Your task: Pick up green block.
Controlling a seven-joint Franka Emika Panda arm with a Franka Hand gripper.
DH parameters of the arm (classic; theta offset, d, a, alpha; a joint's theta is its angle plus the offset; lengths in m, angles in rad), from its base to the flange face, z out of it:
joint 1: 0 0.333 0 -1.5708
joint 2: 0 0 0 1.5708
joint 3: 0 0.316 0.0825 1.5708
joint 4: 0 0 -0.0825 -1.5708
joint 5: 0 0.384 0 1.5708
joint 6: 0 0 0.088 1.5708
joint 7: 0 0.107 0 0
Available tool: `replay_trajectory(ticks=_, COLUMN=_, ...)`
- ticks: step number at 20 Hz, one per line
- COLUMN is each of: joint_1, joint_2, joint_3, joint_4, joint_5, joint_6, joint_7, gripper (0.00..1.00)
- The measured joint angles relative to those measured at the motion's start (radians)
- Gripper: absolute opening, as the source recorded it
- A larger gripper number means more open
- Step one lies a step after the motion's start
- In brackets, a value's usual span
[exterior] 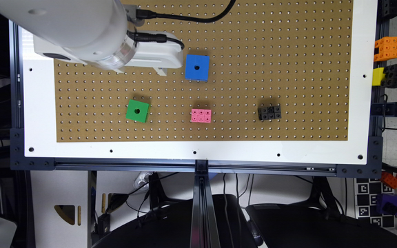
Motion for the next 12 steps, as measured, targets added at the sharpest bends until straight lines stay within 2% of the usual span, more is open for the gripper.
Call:
replay_trajectory(ticks=3, joint_1=-0.001, joint_2=0.0, joint_3=0.0, joint_4=-0.001, joint_5=-0.0003, joint_6=0.0, joint_7=0.0, gripper=1.0)
replay_trajectory(ticks=4, joint_1=-0.006, joint_2=0.0, joint_3=0.0, joint_4=-0.001, joint_5=-0.0016, joint_6=0.001, joint_7=-0.001, gripper=1.0)
replay_trajectory(ticks=5, joint_1=-0.013, joint_2=0.001, joint_3=0.0, joint_4=0.0, joint_5=-0.0028, joint_6=0.004, joint_7=-0.006, gripper=1.0)
replay_trajectory(ticks=7, joint_1=-0.042, joint_2=0.008, joint_3=0.0, joint_4=0.01, joint_5=-0.0028, joint_6=0.015, joint_7=-0.035, gripper=1.0)
replay_trajectory(ticks=9, joint_1=-0.067, joint_2=0.032, joint_3=0.0, joint_4=0.041, joint_5=-0.0028, joint_6=0.016, joint_7=-0.06, gripper=1.0)
replay_trajectory(ticks=12, joint_1=-0.092, joint_2=0.097, joint_3=0.0, joint_4=0.116, joint_5=-0.0028, joint_6=0.016, joint_7=-0.084, gripper=1.0)
